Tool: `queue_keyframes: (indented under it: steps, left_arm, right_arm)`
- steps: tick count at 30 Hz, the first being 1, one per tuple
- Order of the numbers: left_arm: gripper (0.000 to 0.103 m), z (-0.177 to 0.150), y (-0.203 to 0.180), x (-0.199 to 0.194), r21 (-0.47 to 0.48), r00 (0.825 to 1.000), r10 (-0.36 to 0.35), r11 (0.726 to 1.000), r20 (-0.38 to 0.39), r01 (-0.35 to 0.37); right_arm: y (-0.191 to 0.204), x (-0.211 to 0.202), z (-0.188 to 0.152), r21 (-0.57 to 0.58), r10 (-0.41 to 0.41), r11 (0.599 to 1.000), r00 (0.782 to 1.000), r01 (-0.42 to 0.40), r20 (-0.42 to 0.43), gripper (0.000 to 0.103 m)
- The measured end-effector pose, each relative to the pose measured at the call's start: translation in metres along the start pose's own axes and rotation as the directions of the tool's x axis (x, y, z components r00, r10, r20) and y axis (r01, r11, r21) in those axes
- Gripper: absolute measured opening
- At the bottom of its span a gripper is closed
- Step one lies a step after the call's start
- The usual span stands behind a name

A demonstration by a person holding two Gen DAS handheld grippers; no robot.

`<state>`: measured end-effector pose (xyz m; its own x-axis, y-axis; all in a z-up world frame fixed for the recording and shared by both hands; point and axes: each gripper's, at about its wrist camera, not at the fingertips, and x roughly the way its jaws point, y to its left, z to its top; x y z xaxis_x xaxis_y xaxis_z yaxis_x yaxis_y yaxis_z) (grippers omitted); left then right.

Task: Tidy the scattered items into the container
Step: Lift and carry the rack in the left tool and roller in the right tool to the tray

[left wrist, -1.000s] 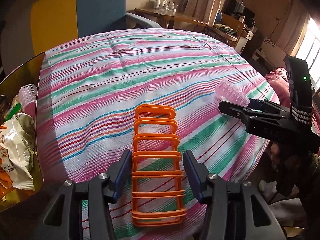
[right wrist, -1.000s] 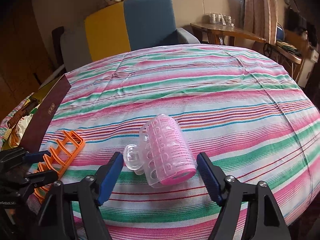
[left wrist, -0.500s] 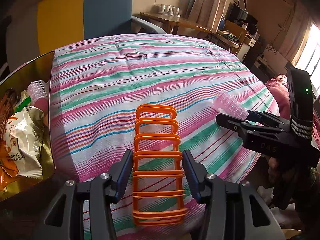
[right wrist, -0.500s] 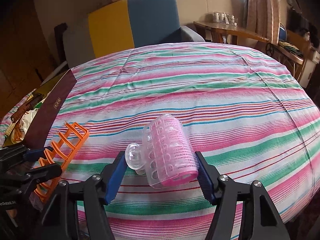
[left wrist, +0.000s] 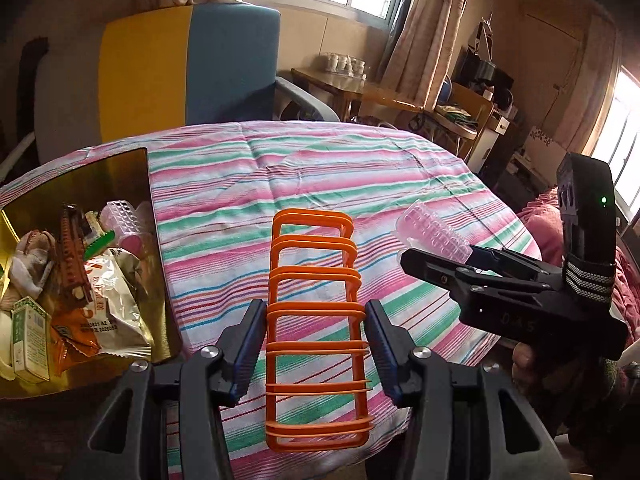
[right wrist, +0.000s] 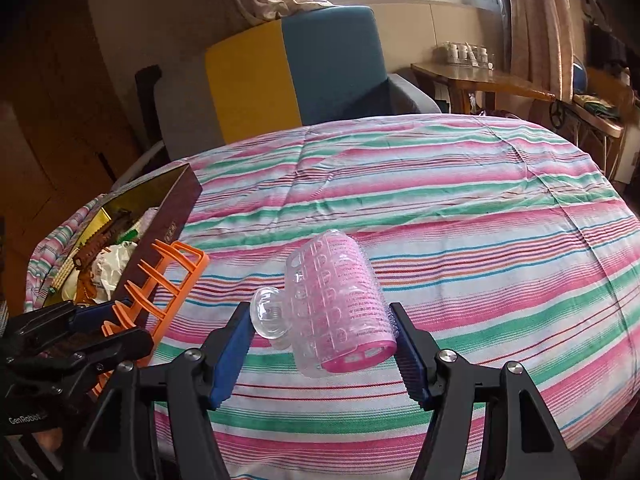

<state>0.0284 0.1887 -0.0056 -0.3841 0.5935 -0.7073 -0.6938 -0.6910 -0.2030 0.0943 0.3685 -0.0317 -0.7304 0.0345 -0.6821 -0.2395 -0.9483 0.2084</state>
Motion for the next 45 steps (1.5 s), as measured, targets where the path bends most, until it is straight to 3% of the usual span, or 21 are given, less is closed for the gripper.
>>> queue_keyframes:
  steps: [7,14,28,37,45]
  left_arm:
    - [0.051,0.008,0.019,-0.033,-0.063,0.996,0.039,0.997,0.077,-0.034]
    - [0.051,0.001,0.052,-0.061,-0.159,0.985,0.125,0.982,0.116,-0.106]
    - [0.051,-0.035,0.133,-0.105,-0.356,0.948,0.297,0.904,0.117,-0.239]
    - [0.051,-0.031,0.17,-0.104,-0.392,0.929,0.352,0.875,0.113,-0.284]
    - [0.051,-0.019,0.205,-0.093,-0.418,0.918,0.387,0.851,0.09,-0.317]
  right_arm:
    - [0.039,-0.006,0.023,-0.059,0.088,0.995,0.995,-0.085,0.043,0.067]
    - [0.086,0.002,0.037,-0.134,0.178,0.976,0.983,-0.171,0.04,0.067]
    - [0.171,0.021,0.034,-0.267,0.312,0.912,0.949,-0.311,-0.04,0.067]
    - [0.213,0.032,0.046,-0.321,0.351,0.881,0.935,-0.349,-0.053,0.067]
    - [0.258,0.07,0.062,-0.349,0.356,0.861,0.928,-0.371,-0.109,0.067]
